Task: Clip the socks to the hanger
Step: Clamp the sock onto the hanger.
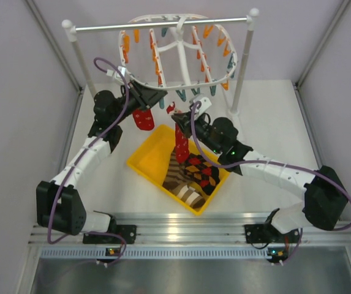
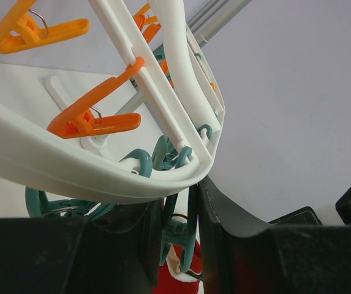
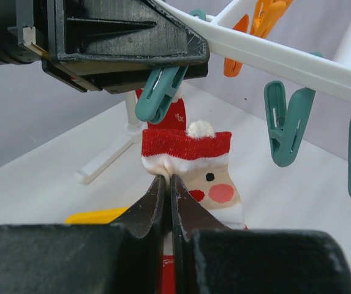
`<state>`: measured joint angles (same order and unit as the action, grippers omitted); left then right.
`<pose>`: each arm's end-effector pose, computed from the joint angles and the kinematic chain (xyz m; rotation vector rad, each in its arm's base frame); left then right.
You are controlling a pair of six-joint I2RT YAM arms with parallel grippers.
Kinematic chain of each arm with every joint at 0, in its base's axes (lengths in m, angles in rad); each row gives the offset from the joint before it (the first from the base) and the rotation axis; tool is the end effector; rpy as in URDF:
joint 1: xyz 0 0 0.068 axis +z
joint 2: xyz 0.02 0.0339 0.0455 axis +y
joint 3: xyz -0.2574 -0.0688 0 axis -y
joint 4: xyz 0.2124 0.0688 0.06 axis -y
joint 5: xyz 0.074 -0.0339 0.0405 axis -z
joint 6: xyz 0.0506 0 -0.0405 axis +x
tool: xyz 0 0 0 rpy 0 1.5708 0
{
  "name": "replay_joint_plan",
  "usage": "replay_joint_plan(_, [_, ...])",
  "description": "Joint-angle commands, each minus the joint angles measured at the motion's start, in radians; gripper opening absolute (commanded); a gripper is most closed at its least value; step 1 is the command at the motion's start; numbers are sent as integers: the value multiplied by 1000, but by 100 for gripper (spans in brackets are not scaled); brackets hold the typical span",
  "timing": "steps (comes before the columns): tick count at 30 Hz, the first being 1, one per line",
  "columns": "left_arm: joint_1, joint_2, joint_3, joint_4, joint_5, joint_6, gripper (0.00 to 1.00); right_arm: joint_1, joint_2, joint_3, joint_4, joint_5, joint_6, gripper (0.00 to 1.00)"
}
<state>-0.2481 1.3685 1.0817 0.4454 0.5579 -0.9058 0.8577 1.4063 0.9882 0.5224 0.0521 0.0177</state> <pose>0.2885 -0.1007 0.3816 -0.0076 1.5806 -1.3181 0.2114 0.2404 0.3490 -0.5728 1.3892 0.6713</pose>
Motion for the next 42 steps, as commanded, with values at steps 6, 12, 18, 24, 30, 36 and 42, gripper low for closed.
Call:
replay_joint_plan(6, [9,7,46,-48,-58,8,0,27,-17,49,77,15,-50,0])
replay_joint_plan(12, [9,12,60,-68,-73,7,0,40,-6,69,54,15,-70,0])
replay_joint_plan(18, [7,15,64,-100,-90,5,0,58,17,92,30,43,-94,0])
replay_joint_plan(24, [-8,33,132,-275,-179,31,0,78,34,98,-1,123,-142,0])
replay_joint_plan(30, [-20,55,181,-366,-230,41,0,112,42,84,7,212,-199,0])
replay_joint_plan(36, [-26,52,179,-364,-248,61,0,126,60,102,28,235,-225,0])
replay_joint_plan(42, [-31,52,176,-356,-245,62,0,126,83,132,7,265,-223,0])
